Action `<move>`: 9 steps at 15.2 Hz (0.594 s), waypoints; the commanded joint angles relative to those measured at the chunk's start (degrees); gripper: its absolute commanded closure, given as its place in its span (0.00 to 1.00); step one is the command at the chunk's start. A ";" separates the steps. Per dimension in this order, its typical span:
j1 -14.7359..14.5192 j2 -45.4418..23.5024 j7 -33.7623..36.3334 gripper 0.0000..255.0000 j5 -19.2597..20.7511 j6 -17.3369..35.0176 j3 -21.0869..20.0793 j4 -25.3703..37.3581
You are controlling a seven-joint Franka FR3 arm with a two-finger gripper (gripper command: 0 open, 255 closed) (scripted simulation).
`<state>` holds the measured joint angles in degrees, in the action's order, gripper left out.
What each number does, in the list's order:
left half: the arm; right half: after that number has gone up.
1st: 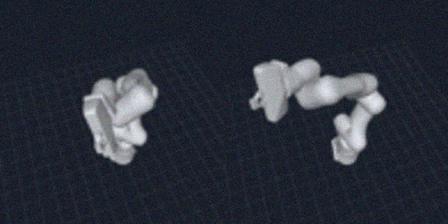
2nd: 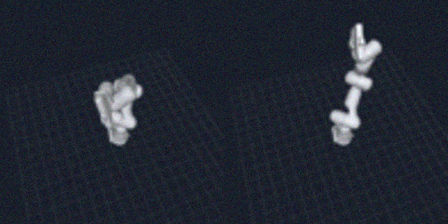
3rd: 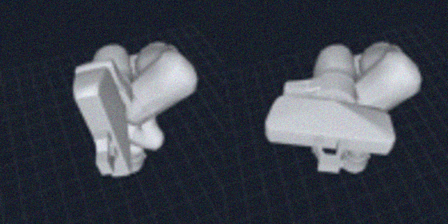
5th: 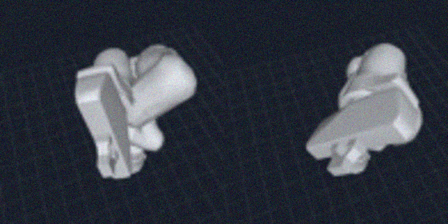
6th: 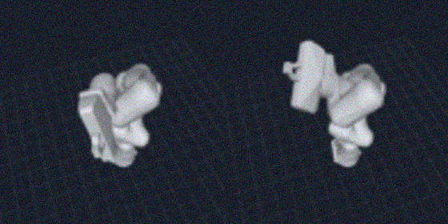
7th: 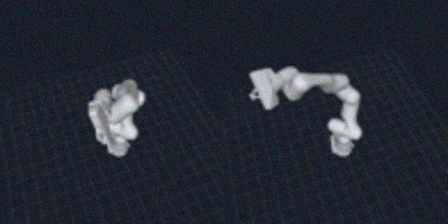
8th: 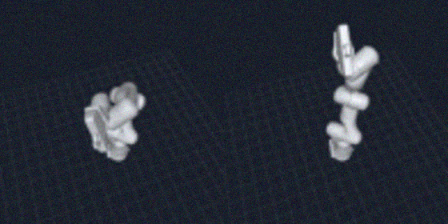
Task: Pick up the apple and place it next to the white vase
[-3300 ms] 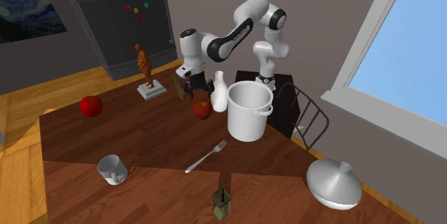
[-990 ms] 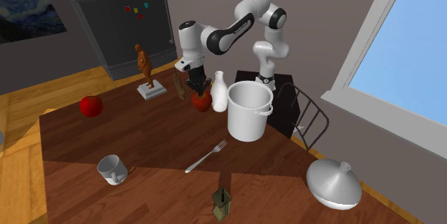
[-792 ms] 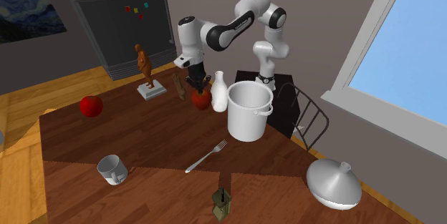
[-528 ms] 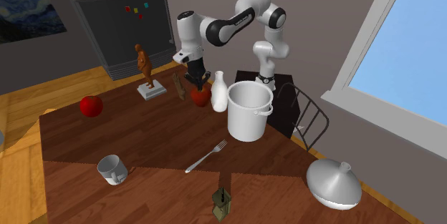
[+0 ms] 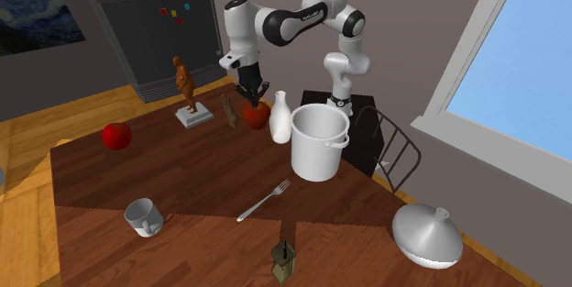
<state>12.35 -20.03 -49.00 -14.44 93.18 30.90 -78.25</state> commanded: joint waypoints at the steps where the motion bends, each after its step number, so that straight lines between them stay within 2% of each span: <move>1: 0.26 -0.09 0.15 1.00 -0.03 -1.72 0.05 1.81; 9: 2.12 -2.17 0.54 1.00 -1.06 -9.02 0.07 11.09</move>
<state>14.31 -22.14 -48.52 -15.45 85.04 30.95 -68.07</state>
